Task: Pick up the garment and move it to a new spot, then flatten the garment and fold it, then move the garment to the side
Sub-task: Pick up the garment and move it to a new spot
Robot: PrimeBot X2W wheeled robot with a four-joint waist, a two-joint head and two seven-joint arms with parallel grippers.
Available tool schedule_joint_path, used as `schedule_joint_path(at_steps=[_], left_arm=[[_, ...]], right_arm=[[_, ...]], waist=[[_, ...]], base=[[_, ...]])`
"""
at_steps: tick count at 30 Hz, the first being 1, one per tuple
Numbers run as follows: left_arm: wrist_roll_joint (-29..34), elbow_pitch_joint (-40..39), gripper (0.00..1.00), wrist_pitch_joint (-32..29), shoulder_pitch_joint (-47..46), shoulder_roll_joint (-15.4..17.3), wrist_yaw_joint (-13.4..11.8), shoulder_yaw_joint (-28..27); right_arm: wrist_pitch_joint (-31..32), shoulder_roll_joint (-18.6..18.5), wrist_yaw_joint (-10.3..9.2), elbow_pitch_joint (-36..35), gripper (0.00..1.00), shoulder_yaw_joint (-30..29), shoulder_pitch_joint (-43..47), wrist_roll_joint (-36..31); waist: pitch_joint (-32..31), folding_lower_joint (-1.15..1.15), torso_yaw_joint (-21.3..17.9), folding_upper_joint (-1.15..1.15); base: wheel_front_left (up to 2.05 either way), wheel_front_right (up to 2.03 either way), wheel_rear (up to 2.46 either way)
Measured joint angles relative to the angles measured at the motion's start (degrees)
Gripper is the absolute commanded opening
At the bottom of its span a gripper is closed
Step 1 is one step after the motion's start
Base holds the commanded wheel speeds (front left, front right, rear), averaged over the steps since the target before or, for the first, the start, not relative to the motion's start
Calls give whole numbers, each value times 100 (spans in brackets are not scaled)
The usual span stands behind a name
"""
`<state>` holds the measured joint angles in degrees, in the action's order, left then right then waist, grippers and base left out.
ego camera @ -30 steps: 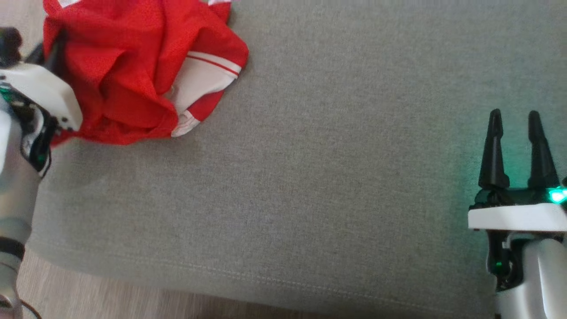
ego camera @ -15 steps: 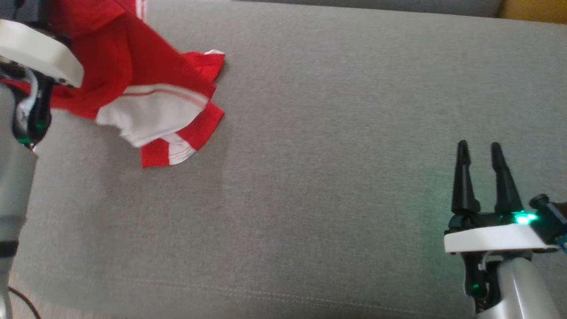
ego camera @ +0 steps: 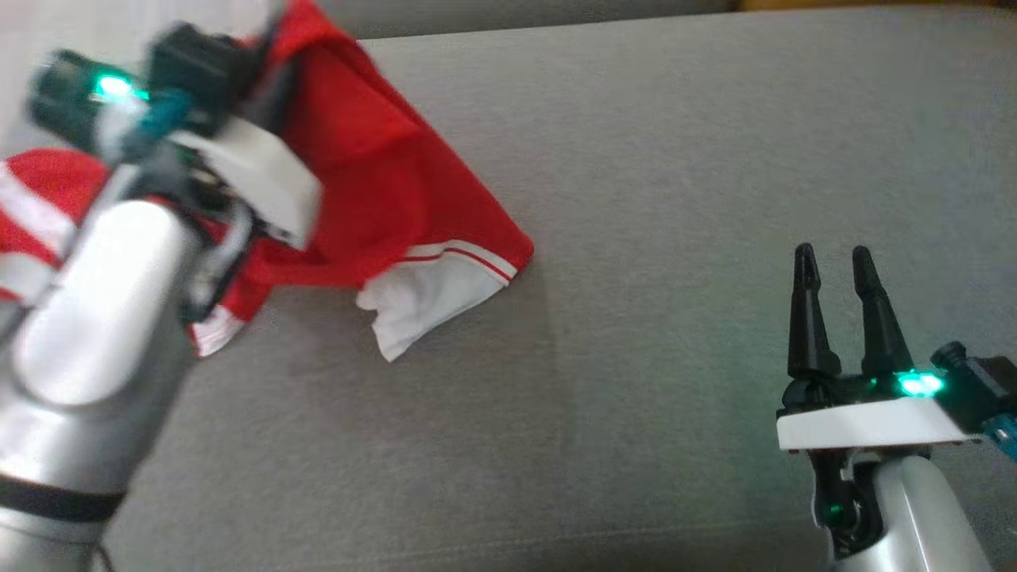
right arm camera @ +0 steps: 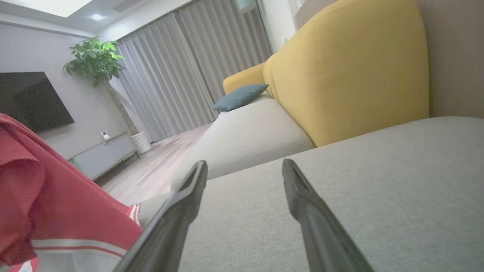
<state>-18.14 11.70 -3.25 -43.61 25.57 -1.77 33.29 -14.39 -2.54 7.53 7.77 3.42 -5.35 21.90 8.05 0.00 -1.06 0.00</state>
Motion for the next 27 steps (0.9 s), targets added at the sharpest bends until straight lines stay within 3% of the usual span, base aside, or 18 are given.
schedule_joint_path(at_steps=[8, 14, 15, 21, 27], left_arm=[[88, 727, 0, -116, -133, -961, 193, 714], [92, 1623, 0, 310, -648, -1663, 321, 897], [93, 1867, 100, 637, -810, -1914, 277, 895], [74, 2414, 100, 1083, -989, -2227, 276, 942], [-170, 2854, 100, 1458, -973, -2256, 267, 905]], right_arm=[[0, 0, 0, -116, 100, 210, -280, 254], [-7, -2, 0, -151, 100, 438, -417, 493], [-8, -3, 0, -149, 100, 500, -438, 530], [-8, -3, 0, -149, 100, 447, -450, 532], [-8, -2, 0, -142, 100, 216, -445, 397]], waist=[[209, 0, -809, 0], [412, 0, -1432, 0], [467, 0, -1605, 0], [532, 0, -1775, 0], [425, 0, -1344, 0]], base=[[0, 0, 0], [0, 0, 0], [0, 0, 0], [0, 0, 0], [0, 0, 0]])
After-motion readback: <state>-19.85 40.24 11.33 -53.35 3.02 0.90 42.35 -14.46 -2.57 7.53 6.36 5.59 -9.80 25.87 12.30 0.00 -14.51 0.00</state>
